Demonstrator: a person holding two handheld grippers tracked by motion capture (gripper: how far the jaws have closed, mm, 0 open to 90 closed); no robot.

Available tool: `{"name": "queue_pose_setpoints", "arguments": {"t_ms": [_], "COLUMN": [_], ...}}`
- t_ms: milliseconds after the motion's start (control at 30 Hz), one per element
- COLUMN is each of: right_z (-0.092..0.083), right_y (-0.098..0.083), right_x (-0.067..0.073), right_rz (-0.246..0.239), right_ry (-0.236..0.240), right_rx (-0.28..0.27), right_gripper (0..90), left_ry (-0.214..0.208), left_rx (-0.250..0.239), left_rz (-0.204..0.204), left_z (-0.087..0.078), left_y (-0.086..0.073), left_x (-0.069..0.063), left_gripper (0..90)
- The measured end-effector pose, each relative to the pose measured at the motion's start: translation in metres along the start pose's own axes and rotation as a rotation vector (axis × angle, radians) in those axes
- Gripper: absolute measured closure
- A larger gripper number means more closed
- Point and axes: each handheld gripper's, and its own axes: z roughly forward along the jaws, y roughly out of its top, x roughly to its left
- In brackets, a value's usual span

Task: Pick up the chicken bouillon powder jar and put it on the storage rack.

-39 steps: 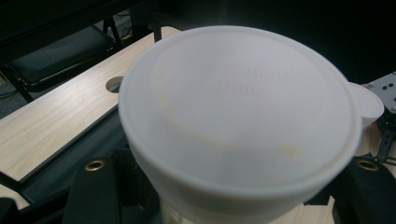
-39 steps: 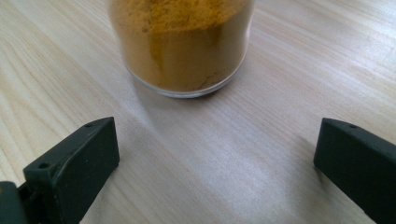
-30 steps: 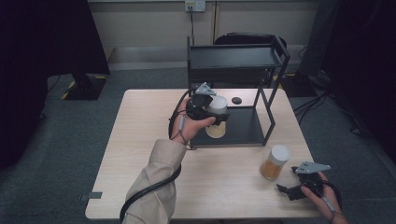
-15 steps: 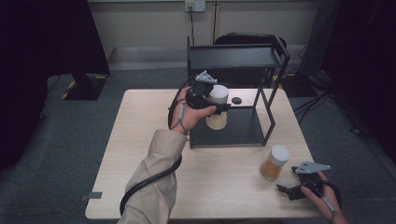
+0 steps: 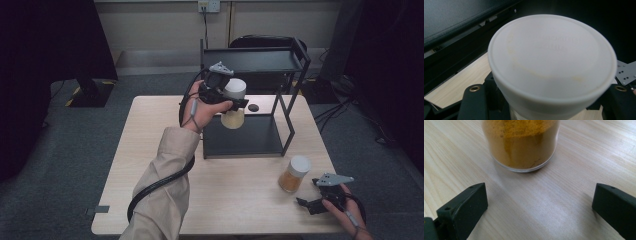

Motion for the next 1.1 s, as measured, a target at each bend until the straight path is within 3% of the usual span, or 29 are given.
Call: {"name": "queue_pose_setpoints", "arguments": {"t_ms": [667, 1100], "right_z": [0.000, 0.000], "right_y": [0.000, 0.000], "right_x": [0.000, 0.000], "right_rz": [0.000, 0.001], "right_ry": [0.000, 0.000], "right_rx": [0.000, 0.000], "right_gripper": [0.0, 0.0], "left_ry": [-0.013, -0.001], "left_rx": [-0.016, -0.035], "left_rz": [0.010, 0.009], "left_z": [-0.010, -0.027], "left_y": [0.040, 0.066], "left_x": [0.005, 0.009], "left_gripper": [34.8, 34.8]}}
